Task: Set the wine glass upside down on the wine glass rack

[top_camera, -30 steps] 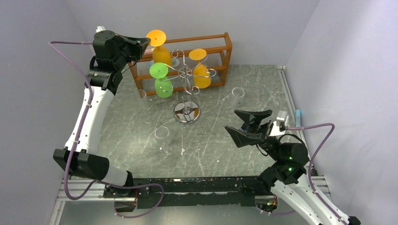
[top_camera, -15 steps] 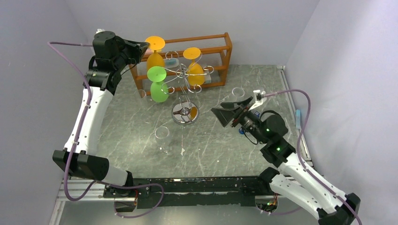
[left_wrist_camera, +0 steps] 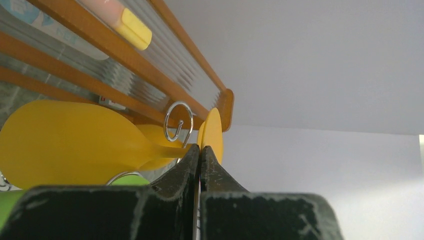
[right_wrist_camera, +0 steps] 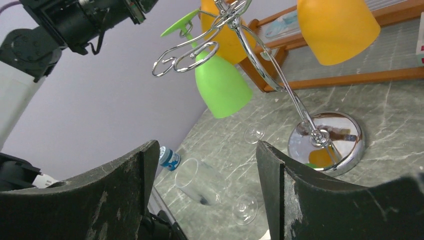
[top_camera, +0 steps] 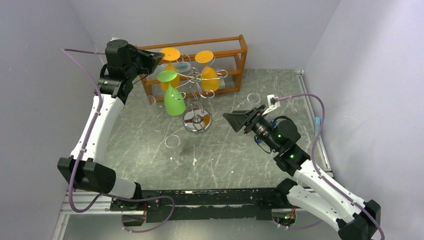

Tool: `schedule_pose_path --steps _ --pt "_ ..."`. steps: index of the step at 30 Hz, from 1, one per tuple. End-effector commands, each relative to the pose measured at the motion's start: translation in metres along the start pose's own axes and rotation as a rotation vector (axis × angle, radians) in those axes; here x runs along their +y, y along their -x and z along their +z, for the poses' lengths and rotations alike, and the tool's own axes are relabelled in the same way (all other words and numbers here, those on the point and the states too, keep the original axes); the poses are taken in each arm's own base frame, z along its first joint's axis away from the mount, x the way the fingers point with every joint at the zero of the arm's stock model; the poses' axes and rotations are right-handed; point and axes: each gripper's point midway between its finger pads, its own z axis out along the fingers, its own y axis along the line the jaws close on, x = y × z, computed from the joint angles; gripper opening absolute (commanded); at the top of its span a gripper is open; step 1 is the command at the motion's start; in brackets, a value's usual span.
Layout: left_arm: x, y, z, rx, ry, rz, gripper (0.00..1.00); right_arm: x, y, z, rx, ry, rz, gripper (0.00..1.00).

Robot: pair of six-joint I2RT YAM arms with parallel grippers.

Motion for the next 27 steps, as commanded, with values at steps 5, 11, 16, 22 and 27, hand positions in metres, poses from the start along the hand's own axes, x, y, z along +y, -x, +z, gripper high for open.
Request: schedule_pose_path --steps 5,11,16,22,27 --pt "-0.012 -0.031 0.003 0.127 -0.102 0.024 0.05 -0.009 0.001 -0.011 -0.039 -0.038 0.007 0.74" --pt "-0.015 -0.045 0.006 0.163 -0.126 0.040 0.05 -0.011 0.000 -0.015 -0.045 -0.041 0.007 0.74" --pt "-0.018 -0.056 0.014 0.189 -0.165 0.038 0.05 -0.013 0.000 -0.017 -0.050 -0.052 0.006 0.75" --pt "-0.032 -0.066 0.025 0.217 -0.196 0.056 0.05 -0.014 0.002 -0.020 -0.056 -0.058 0.004 0.74" --pt "-0.034 -0.063 0.032 0.192 -0.214 0.035 0.05 -0.013 0.002 -0.023 -0.063 -0.053 0.001 0.74"
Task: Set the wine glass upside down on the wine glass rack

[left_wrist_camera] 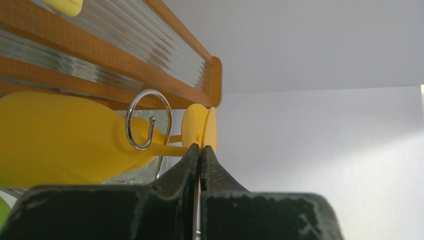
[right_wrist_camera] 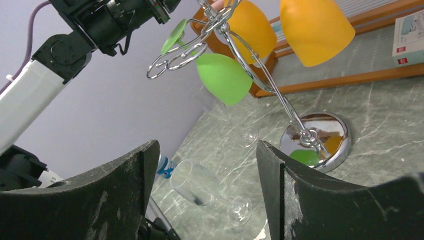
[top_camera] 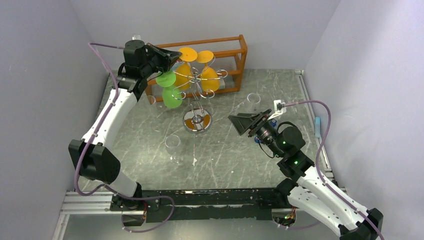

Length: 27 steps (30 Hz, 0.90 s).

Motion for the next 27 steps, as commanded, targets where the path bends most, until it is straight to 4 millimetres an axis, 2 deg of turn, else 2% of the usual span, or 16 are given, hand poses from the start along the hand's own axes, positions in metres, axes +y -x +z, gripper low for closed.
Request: schedule_pose_path --steps 1,6,12,21,27 --pt "-0.033 0.000 -0.002 -0.001 -0.107 0.010 0.05 -0.005 -0.002 -0.005 -0.006 -0.018 -0.002 0.75" --pt "-0.034 0.006 0.006 -0.024 -0.106 0.023 0.05 -0.004 -0.001 -0.006 -0.011 -0.014 -0.005 0.75" --pt "-0.019 0.007 0.018 -0.030 -0.060 0.002 0.05 -0.009 -0.003 -0.003 -0.007 -0.030 0.002 0.75" --pt "-0.012 0.020 0.022 -0.076 -0.026 0.010 0.05 -0.010 -0.004 -0.004 -0.009 -0.034 0.002 0.75" --pt "-0.006 0.032 0.015 -0.112 -0.003 0.010 0.05 -0.011 -0.004 -0.006 -0.010 -0.041 0.002 0.75"
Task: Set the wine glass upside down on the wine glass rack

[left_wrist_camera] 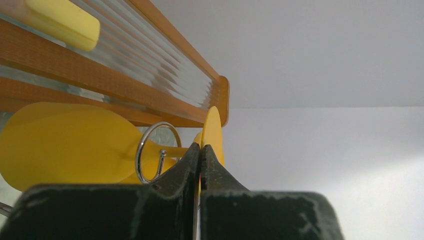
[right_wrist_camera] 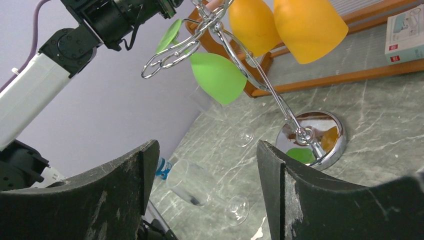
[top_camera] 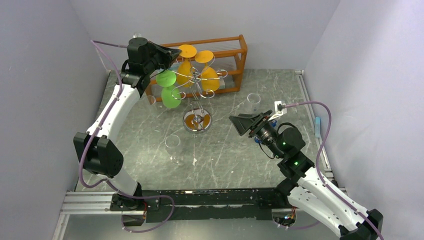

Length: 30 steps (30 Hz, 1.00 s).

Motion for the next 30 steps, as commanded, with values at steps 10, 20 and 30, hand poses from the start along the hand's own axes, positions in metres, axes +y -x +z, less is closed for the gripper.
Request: schedule_pose_path --steps 10,20,30 --pt "-0.010 0.031 -0.022 -0.089 0.010 0.021 0.05 -0.005 -0.005 -0.002 0.003 -0.017 0.012 0.75" --pt "0.000 0.035 -0.034 -0.102 0.043 0.034 0.18 -0.006 -0.006 -0.004 0.006 -0.021 0.018 0.75" --pt "0.009 0.049 -0.055 -0.174 0.116 0.098 0.34 -0.008 -0.006 -0.006 0.003 -0.027 0.029 0.75"
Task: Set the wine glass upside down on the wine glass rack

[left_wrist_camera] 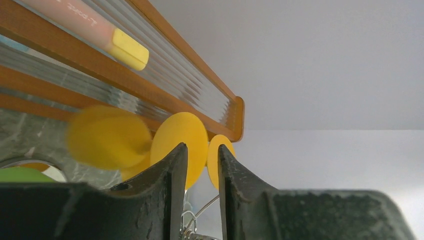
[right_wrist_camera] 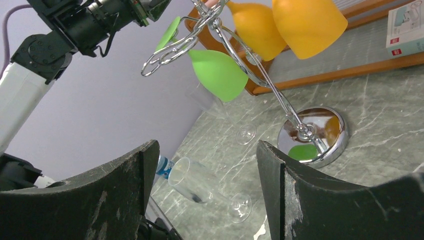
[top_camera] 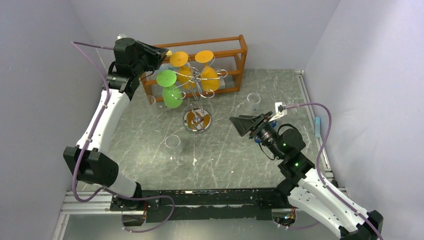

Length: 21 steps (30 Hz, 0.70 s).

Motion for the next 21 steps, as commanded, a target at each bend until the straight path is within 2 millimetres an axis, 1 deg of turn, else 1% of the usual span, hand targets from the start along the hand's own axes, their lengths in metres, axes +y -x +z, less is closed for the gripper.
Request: schedule_pose_path --steps 1,4,6,7,8,11,14,16,18,20,21 --pt "0.007 0.017 -0.020 -0.069 0.040 0.055 0.35 -0.006 -0.004 -0.003 0.001 -0.023 0.010 0.75" --pt "0.017 0.020 -0.029 -0.079 0.063 0.103 0.39 -0.007 -0.004 -0.004 0.005 -0.029 0.013 0.75" --pt "0.025 0.025 -0.042 -0.086 0.083 0.157 0.44 -0.007 -0.003 -0.005 0.008 -0.035 0.009 0.75" --pt "0.030 0.030 -0.049 -0.104 0.099 0.184 0.46 -0.007 -0.003 -0.006 0.009 -0.040 0.007 0.75" --pt "0.032 0.035 -0.057 -0.128 0.102 0.225 0.50 -0.008 -0.004 -0.007 0.013 -0.045 0.009 0.75" --pt "0.030 0.046 -0.090 -0.180 0.101 0.364 0.64 -0.009 -0.004 -0.009 0.019 -0.056 0.009 0.76" --pt "0.026 0.050 -0.122 -0.194 0.094 0.551 0.76 -0.011 -0.003 -0.009 0.026 -0.077 0.005 0.76" --pt "0.030 0.046 -0.143 -0.166 0.097 0.690 0.81 -0.013 -0.002 -0.009 0.033 -0.091 -0.006 0.77" --pt "0.039 0.037 -0.163 -0.109 0.096 0.829 0.87 -0.014 -0.002 -0.009 0.035 -0.103 -0.011 0.78" --pt "0.043 0.024 -0.182 -0.050 0.054 0.942 0.94 -0.018 -0.003 -0.008 0.033 -0.117 -0.007 0.78" --pt "0.044 0.020 -0.192 -0.037 0.036 0.979 0.96 -0.018 -0.004 -0.007 0.035 -0.117 -0.011 0.79"
